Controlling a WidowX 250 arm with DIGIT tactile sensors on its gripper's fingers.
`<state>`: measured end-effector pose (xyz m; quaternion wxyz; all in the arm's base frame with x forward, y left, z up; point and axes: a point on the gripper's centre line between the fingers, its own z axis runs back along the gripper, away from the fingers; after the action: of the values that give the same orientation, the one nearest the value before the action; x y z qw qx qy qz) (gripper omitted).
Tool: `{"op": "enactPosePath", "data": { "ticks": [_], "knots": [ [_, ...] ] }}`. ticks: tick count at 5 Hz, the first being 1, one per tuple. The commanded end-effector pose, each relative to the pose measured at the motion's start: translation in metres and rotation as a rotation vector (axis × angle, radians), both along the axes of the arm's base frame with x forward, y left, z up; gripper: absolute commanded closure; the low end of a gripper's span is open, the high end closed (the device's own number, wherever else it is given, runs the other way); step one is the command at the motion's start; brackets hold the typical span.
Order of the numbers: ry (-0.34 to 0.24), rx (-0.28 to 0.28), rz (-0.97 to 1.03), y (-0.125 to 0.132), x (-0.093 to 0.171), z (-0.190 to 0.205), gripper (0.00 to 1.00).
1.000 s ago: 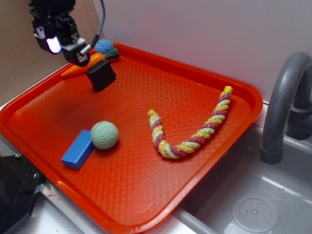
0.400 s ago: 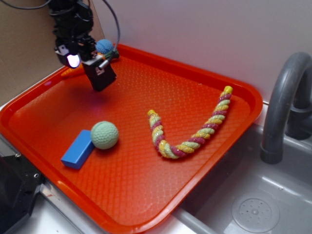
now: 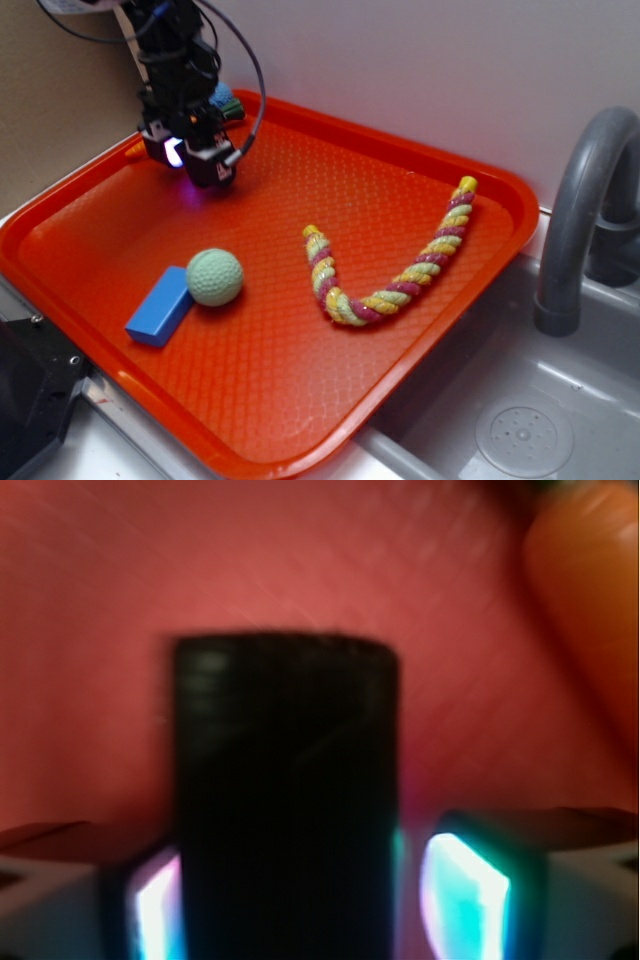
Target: Grab the black box.
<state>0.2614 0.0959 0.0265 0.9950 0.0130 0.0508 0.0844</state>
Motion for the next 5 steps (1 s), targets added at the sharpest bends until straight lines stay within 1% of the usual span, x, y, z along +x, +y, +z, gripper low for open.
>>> {"op": "enactPosePath", "data": {
  "ticks": [1,2,3,4,5],
  "knots": [
    [-0.012,0.049,-0.007,-0.006,0.012,0.000,1.00],
    [-0.077,0.040,-0.022,-0.008,0.008,0.046,1.00],
    [-0.218,0.028,-0.004,-0.016,-0.002,0.095,1.00],
    [-0.341,-0.008,0.004,-0.023,-0.026,0.144,1.00],
    [-0.370,0.017,-0.031,-0.033,-0.030,0.193,1.00]
  ]
}}
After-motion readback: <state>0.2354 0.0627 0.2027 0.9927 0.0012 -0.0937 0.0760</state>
